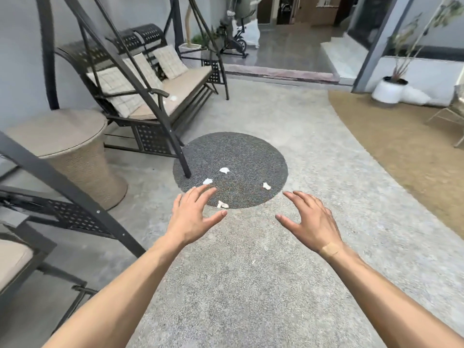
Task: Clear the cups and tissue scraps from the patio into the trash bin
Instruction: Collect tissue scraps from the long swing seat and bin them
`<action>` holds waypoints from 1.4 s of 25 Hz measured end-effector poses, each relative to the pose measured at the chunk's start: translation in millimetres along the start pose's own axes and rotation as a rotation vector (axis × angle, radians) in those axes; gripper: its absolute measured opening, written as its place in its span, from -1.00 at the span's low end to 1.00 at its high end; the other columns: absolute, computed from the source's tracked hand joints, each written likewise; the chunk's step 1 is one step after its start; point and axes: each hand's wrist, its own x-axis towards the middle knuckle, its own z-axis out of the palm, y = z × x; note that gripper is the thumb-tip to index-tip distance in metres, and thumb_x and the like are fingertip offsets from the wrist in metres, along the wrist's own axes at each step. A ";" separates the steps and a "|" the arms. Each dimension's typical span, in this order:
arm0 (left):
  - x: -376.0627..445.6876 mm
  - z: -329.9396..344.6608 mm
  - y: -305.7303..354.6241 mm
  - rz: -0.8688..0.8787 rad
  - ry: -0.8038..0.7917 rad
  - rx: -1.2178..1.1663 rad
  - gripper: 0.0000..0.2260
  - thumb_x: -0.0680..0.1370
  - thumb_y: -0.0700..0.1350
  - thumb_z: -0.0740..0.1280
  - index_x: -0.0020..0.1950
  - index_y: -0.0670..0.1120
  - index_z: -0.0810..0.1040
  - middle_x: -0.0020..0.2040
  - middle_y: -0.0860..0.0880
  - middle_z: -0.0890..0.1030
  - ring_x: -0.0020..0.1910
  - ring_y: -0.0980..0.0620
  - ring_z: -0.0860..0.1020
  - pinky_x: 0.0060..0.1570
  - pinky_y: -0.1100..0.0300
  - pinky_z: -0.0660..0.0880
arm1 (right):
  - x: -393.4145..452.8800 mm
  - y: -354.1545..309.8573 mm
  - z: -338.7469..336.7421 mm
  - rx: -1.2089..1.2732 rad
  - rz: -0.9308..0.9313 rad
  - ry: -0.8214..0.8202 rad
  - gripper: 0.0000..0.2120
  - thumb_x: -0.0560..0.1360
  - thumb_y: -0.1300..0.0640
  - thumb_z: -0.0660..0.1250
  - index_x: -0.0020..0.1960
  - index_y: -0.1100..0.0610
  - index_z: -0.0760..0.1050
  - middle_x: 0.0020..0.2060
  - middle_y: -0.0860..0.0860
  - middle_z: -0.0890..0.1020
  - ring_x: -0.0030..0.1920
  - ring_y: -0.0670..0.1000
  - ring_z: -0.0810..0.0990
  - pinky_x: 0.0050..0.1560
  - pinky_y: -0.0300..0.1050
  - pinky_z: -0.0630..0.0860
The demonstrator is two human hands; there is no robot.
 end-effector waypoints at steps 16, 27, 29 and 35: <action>250.4 54.1 5.7 -0.123 -0.018 0.084 -0.33 0.43 0.49 0.02 0.49 0.27 0.13 0.55 0.11 0.16 0.54 0.08 0.03 0.50 -0.11 -0.12 | 296.3 111.8 49.8 -0.013 -0.155 -0.145 -0.34 0.42 -0.42 0.08 0.45 -0.20 0.18 0.45 -0.06 0.30 0.47 0.03 0.17 0.39 0.17 0.22; 425.1 88.1 -70.1 -0.197 -0.024 0.115 -0.31 0.42 0.53 -0.03 0.50 0.28 0.10 0.56 0.11 0.11 0.54 0.10 -0.04 0.50 -0.11 -0.17 | 504.8 127.3 110.9 -0.033 -0.179 -0.197 -0.32 0.42 -0.47 0.01 0.47 -0.24 0.08 0.51 -0.06 0.17 0.51 0.02 0.05 0.43 0.26 0.10; 466.6 91.7 -92.2 -0.200 -0.027 0.115 -0.30 0.42 0.53 -0.03 0.50 0.28 0.08 0.57 0.11 0.10 0.54 0.10 -0.05 0.50 -0.09 -0.18 | 552.0 120.4 123.8 -0.038 -0.197 -0.195 -0.31 0.42 -0.48 -0.01 0.47 -0.23 0.07 0.51 -0.06 0.16 0.51 0.01 0.05 0.43 0.27 0.10; 595.4 89.8 -163.5 -0.211 -0.033 0.116 -0.29 0.42 0.53 -0.05 0.51 0.27 0.09 0.57 0.09 0.11 0.55 0.08 -0.03 0.50 -0.11 -0.15 | 691.5 99.1 153.2 -0.051 -0.197 -0.197 -0.30 0.41 -0.50 -0.05 0.47 -0.25 0.07 0.51 -0.07 0.16 0.51 0.00 0.04 0.44 0.25 0.10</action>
